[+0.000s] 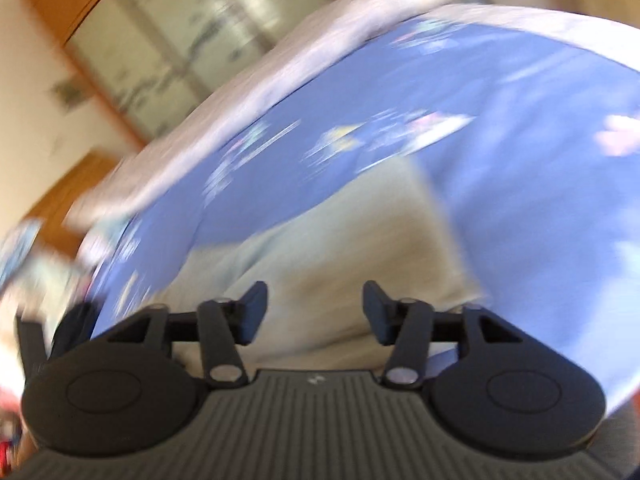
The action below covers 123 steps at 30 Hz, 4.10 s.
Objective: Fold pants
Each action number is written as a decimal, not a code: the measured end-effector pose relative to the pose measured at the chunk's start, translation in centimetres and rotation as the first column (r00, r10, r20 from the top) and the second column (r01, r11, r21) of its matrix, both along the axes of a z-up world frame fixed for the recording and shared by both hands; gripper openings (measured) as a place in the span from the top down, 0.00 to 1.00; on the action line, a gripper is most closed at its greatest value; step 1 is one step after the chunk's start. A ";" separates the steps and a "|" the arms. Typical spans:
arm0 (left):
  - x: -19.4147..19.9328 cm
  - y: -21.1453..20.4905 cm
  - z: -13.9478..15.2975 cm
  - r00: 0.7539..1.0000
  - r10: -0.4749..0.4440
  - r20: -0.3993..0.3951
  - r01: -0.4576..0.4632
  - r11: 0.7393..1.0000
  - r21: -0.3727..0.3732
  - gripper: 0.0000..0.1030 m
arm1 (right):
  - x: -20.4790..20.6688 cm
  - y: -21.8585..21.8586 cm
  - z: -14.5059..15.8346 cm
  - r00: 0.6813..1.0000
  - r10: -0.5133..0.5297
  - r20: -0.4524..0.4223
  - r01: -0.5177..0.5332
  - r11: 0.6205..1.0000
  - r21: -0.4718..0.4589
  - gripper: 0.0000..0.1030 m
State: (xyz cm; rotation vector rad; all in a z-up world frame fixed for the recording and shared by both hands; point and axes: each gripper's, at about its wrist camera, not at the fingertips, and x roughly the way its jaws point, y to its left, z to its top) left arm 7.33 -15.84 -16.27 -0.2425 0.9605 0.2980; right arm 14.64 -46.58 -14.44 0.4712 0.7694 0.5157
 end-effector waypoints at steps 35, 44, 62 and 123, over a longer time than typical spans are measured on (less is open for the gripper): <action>0.1 -0.6 0.7 0.998 0.028 -0.058 -0.027 0.999 0.018 0.52 | 1.3 -4.9 -3.6 0.970 -0.079 -0.228 0.117 0.981 0.158 0.35; -6.1 3.3 4.8 0.989 0.122 0.089 -0.113 0.988 -0.102 0.48 | -1.6 -1.9 1.8 0.995 -0.039 0.088 0.042 0.998 -0.035 0.35; -17.8 13.4 4.6 0.874 0.463 0.146 -0.415 0.869 -0.271 0.44 | -4.9 17.3 2.1 0.816 0.549 0.182 -0.470 0.812 -0.345 0.59; -11.7 21.2 -0.1 0.847 0.520 0.111 -0.315 0.659 -0.683 0.62 | -9.7 31.9 3.5 0.665 0.745 0.047 -0.710 0.651 -0.270 0.75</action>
